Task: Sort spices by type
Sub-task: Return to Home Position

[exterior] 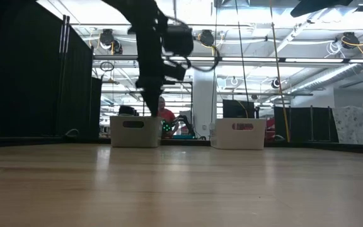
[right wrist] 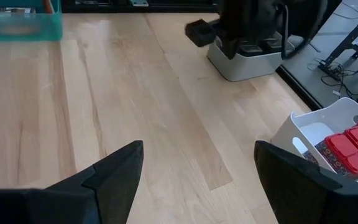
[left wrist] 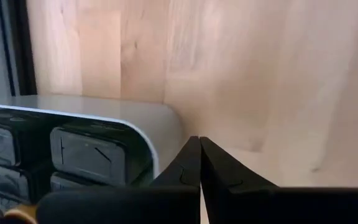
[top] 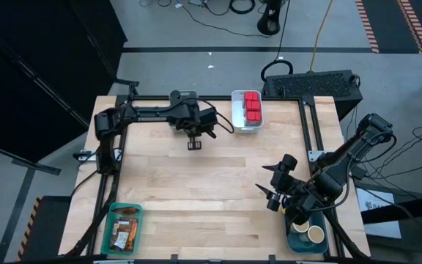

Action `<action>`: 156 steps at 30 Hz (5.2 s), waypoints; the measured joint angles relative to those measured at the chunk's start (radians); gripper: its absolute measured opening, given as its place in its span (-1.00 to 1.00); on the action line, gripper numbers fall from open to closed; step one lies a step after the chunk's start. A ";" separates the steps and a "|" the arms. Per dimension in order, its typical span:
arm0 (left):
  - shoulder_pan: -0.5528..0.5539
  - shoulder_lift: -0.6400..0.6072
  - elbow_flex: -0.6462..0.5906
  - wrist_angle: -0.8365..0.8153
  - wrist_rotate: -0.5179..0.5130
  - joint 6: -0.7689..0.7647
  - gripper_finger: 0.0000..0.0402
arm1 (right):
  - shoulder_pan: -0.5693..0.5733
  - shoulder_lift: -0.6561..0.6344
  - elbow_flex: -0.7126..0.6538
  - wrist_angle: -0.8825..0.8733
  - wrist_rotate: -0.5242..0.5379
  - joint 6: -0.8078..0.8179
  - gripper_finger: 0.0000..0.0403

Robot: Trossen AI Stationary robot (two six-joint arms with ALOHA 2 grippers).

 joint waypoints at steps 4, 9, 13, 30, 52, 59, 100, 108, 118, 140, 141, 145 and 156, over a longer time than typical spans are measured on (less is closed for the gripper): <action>-0.071 -0.066 0.000 0.006 -0.015 -0.085 -0.99 | -0.011 0.000 0.000 0.000 0.000 0.000 0.44; -0.228 -0.156 0.000 0.040 -0.018 -0.153 -0.99 | -0.016 0.000 0.000 0.000 0.000 0.000 0.44; -0.372 -0.225 0.000 0.065 -0.026 -0.198 -0.99 | -0.015 0.000 0.000 0.001 0.000 -0.006 0.44; -0.801 -0.316 -0.095 0.366 -0.218 -0.175 -0.96 | -0.087 0.001 -0.156 0.822 -0.107 -0.722 0.44; -0.556 -0.919 -0.719 0.769 -0.114 -0.056 -0.96 | -0.447 -0.013 -0.227 1.258 -0.537 -1.204 0.44; -0.463 -1.132 -0.853 0.761 -0.068 -0.056 -0.96 | -0.528 -0.040 -0.227 1.266 -0.677 -1.207 0.44; -0.358 -1.868 -1.048 0.606 -0.095 -0.085 -0.96 | -0.671 -0.835 -0.850 1.499 -0.685 -1.158 0.44; -0.358 -1.919 -1.057 0.600 -0.102 -0.112 -0.96 | -0.670 -0.959 -0.915 1.489 -0.685 -1.158 0.44; -0.358 -1.925 -1.139 0.651 -0.090 -0.138 -0.96 | -0.670 -1.069 -0.982 1.482 -0.685 -1.144 0.44; -0.358 -1.927 -1.407 0.923 -0.050 -0.192 -0.96 | -0.670 -1.178 -1.076 1.452 -0.684 -1.102 0.44; -0.358 -1.927 -1.422 0.941 -0.044 -0.193 -0.96 | -0.670 -1.178 -1.076 1.452 -0.684 -1.103 0.44; -0.358 -1.927 -1.479 0.983 -0.037 -0.209 -0.96 | -0.670 -1.178 -1.076 1.452 -0.684 -1.123 0.44; -0.358 -1.925 -1.518 1.030 -0.040 -0.218 -0.96 | -0.670 -1.178 -1.075 1.442 -0.684 -1.118 0.44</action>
